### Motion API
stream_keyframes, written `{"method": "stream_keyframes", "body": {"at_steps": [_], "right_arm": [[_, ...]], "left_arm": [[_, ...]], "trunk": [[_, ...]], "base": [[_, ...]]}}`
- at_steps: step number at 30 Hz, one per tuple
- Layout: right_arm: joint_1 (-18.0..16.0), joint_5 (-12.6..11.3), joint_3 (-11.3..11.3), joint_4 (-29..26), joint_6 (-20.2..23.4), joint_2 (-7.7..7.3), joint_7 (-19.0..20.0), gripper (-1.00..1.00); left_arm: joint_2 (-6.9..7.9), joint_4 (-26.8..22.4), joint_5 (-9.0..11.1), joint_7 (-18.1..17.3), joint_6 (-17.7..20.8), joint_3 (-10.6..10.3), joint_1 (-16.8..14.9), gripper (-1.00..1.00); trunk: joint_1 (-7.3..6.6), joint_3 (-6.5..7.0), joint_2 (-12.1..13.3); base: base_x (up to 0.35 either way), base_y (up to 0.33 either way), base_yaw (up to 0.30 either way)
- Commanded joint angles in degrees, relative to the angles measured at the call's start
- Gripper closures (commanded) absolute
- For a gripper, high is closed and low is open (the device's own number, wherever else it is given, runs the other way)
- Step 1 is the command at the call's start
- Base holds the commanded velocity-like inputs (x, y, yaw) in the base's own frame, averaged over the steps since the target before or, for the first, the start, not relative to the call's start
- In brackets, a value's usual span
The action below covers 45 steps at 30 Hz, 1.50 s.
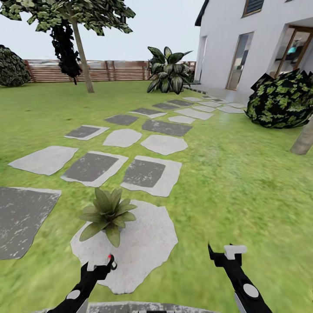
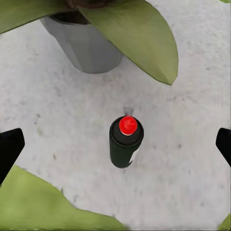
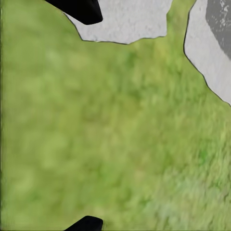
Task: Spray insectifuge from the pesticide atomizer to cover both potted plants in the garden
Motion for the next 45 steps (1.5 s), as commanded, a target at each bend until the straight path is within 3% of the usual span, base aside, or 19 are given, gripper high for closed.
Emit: {"method": "stream_keyframes", "body": {"at_steps": [1, 20, 36, 45], "right_arm": [[0.0, 0.1, 0.0, 0.0, -0.2, 0.02, 0.0, -1.00], [0.0, 0.0, 0.0, 0.1, -0.2, 0.05, 0.0, -1.00], [0.0, 0.1, 0.0, 0.1, -0.2, 0.11, 0.0, -1.00], [0.0, 0.1, 0.0, 0.1, -0.2, 0.11, -0.1, -1.00]], "left_arm": [[-0.03, 0.1, 0.0, -0.4, -0.2, 0.4, 0.0, -1.00], [-0.11, 0.1, 0.0, -0.4, -0.2, 0.3, 0.0, -1.00], [-0.11, 0.1, -0.1, -0.4, -0.2, 0.3, 0.0, -1.00], [-0.11, 0.1, -0.1, -0.3, -0.3, 0.3, 0.0, -1.00]], "trunk": [[0.01, -0.37, 0.0], [0.50, -6.28, -0.3], [0.91, -9.91, -0.5], [0.91, -9.91, -0.5]], "base": [[0.000, 0.000, 0.000], [0.000, 0.000, 0.000], [0.000, 0.000, 0.000], [0.046, 0.000, 0.000]]}}
